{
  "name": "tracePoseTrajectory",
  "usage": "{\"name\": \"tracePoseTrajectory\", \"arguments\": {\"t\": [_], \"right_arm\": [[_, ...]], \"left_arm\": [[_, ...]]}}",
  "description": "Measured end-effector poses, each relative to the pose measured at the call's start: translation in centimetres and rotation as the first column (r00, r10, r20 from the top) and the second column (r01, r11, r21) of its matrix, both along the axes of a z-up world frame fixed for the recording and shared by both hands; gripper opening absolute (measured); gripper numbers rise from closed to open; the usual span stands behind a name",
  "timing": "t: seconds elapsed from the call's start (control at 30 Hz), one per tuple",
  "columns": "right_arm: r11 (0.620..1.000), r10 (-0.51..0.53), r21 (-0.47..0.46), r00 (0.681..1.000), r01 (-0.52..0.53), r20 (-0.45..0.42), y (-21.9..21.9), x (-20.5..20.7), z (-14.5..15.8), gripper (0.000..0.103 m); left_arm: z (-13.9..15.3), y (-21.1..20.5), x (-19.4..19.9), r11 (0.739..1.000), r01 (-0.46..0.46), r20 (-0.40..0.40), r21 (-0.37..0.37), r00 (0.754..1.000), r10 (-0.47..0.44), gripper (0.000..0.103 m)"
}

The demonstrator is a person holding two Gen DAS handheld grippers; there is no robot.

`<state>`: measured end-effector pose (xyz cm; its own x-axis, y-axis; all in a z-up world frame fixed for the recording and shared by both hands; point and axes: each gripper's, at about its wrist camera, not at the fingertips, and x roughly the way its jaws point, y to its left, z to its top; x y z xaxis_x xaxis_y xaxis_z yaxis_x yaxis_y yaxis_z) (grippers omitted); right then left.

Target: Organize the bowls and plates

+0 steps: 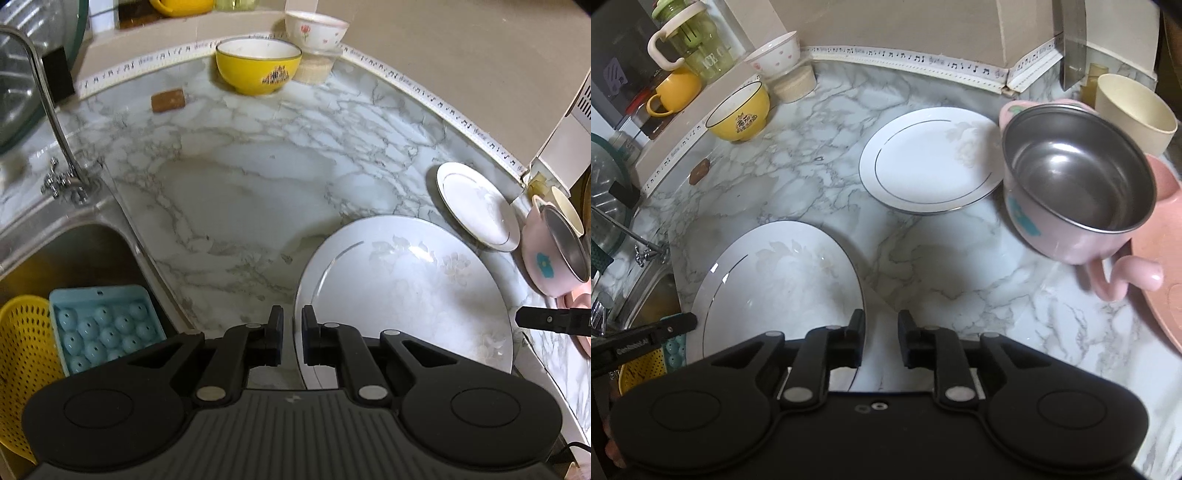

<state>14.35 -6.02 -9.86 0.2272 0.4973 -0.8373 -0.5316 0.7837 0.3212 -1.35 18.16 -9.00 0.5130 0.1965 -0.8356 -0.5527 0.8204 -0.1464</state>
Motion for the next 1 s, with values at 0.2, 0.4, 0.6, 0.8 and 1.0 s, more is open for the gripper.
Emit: {"name": "tracePoseTrajectory", "arguments": {"t": [0.2, 0.4, 0.6, 0.8, 1.0], "right_arm": [[1.0, -0.009, -0.008, 0.999, 0.01, 0.05, -0.3, -0.3, 1.2, 0.03], [1.0, -0.027, -0.002, 0.994, 0.027, 0.107, -0.7, -0.4, 2.9, 0.041], [0.999, -0.05, 0.007, 0.987, 0.05, 0.155, -1.4, -0.2, 4.2, 0.053], [0.997, -0.079, 0.03, 0.977, 0.074, 0.196, -2.0, 0.0, 5.7, 0.076], [0.994, -0.112, 0.02, 0.967, 0.111, 0.227, -1.9, 0.5, 6.4, 0.094]], "left_arm": [[1.7, -0.2, 0.1, 0.998, 0.04, 0.03, 0.04, 0.999, -0.041, 0.009], [3.4, -1.0, 1.3, 0.994, 0.092, 0.076, 0.062, 0.992, -0.096, 0.024], [5.3, -2.2, 3.0, 0.986, 0.13, 0.135, 0.107, 0.98, -0.144, 0.057], [6.5, -3.2, 5.6, 0.972, 0.186, 0.157, 0.146, 0.965, -0.209, 0.062], [7.1, -3.6, 8.8, 0.961, 0.237, 0.175, 0.143, 0.95, -0.26, 0.076]]}}
